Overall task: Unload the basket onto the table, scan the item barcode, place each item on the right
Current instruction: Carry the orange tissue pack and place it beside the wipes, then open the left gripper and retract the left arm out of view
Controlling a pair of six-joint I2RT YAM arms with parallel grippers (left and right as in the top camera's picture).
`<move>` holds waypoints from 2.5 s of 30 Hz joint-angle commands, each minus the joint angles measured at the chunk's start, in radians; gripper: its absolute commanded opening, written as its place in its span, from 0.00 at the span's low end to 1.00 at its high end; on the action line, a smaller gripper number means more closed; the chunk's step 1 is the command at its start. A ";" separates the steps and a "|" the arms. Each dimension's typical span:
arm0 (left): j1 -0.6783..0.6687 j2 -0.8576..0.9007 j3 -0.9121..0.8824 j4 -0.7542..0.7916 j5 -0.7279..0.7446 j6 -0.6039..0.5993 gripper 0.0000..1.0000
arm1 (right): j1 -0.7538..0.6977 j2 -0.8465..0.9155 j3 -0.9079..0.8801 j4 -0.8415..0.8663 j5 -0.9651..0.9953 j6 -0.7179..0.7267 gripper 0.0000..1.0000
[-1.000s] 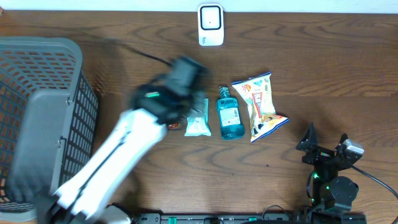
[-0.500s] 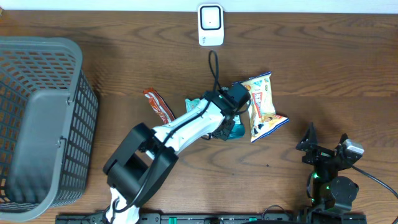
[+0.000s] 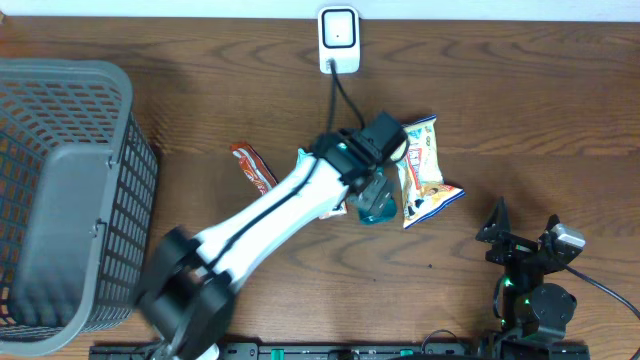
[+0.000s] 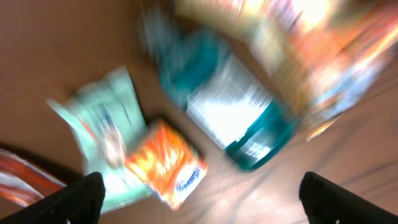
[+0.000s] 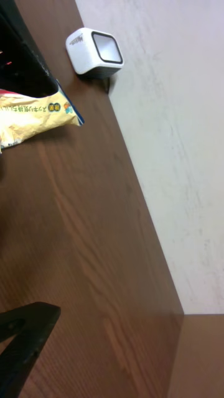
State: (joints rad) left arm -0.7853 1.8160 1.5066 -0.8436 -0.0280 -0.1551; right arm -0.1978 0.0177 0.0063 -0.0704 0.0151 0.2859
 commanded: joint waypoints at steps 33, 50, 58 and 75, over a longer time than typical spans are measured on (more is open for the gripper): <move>0.219 -0.524 0.192 0.348 -0.258 0.278 0.98 | 0.003 -0.005 -0.001 -0.003 0.002 0.013 0.99; 0.243 -0.668 0.261 0.192 -0.319 0.468 0.98 | 0.003 -0.005 -0.001 -0.003 0.002 0.013 0.99; 0.252 -0.908 0.182 0.186 -0.242 0.416 0.98 | 0.003 -0.005 -0.001 -0.003 0.002 0.013 0.99; 0.612 -1.322 -0.034 0.193 0.440 0.415 0.98 | 0.003 -0.005 0.000 -0.004 0.002 0.013 0.99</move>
State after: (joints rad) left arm -0.2108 0.5724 1.4910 -0.6556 0.2138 0.2657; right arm -0.1978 0.0177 0.0063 -0.0700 0.0151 0.2859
